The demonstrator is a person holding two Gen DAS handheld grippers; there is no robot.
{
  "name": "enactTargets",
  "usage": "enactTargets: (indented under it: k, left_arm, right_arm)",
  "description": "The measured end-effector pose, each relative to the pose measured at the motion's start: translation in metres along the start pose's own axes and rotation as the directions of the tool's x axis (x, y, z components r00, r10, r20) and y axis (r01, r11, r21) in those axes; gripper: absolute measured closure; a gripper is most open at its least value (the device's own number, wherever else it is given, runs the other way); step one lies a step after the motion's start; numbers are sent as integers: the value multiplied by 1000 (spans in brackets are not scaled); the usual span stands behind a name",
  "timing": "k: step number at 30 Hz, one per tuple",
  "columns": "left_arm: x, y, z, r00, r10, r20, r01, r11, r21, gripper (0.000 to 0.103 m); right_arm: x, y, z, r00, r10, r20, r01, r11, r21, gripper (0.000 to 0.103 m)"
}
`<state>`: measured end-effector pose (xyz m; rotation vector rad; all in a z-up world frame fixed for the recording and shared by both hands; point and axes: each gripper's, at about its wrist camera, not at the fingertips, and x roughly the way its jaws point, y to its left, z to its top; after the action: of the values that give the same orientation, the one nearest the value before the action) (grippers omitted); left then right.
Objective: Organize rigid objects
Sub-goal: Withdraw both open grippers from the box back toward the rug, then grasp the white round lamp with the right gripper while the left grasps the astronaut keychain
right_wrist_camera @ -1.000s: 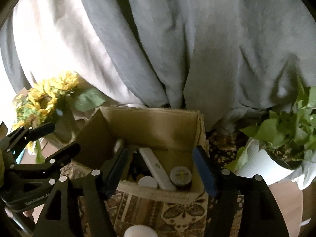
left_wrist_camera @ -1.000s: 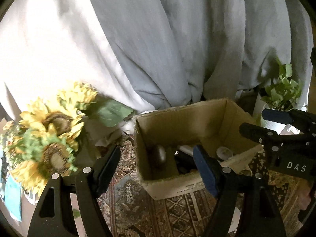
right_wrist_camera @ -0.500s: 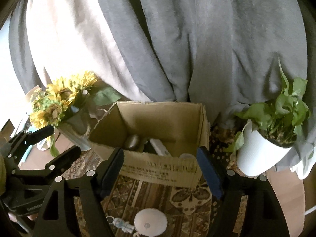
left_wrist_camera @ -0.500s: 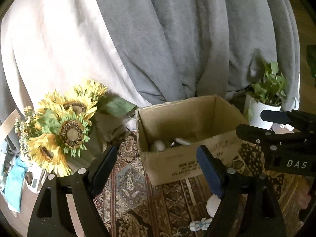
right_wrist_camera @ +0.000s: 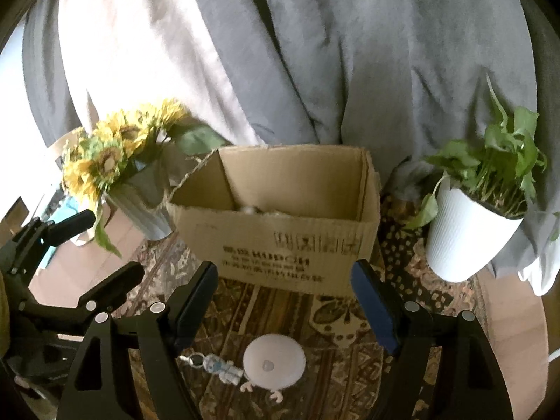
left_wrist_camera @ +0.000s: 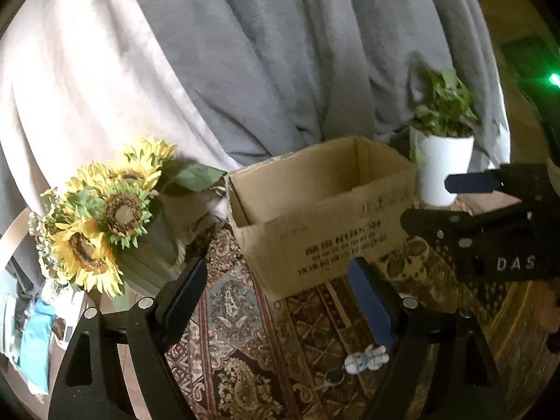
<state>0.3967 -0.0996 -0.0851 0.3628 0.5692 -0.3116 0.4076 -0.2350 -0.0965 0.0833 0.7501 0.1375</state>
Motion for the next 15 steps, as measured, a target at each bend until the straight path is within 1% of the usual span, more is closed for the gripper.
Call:
enactTargets:
  k: [4, 9, 13, 15]
  left_arm:
    - [1, -3, -11, 1000, -16, -15, 16, 999, 39, 20]
    - [2, -5, -25, 998, -57, -31, 59, 994, 91, 20]
    - [5, -10, -35, 994, -99, -45, 106, 980, 171, 20]
    - [8, -13, -39, 991, -124, -54, 133, 967, 219, 20]
  right_arm:
    - [3, 6, -10, 1000, 0, -22, 0, 1000, 2, 24]
    - [3, 12, -24, 999, -20, -28, 20, 1000, 11, 24]
    - [3, 18, -37, 999, -34, -33, 34, 999, 17, 24]
    - [4, 20, -44, 998, -46, -36, 47, 999, 19, 24]
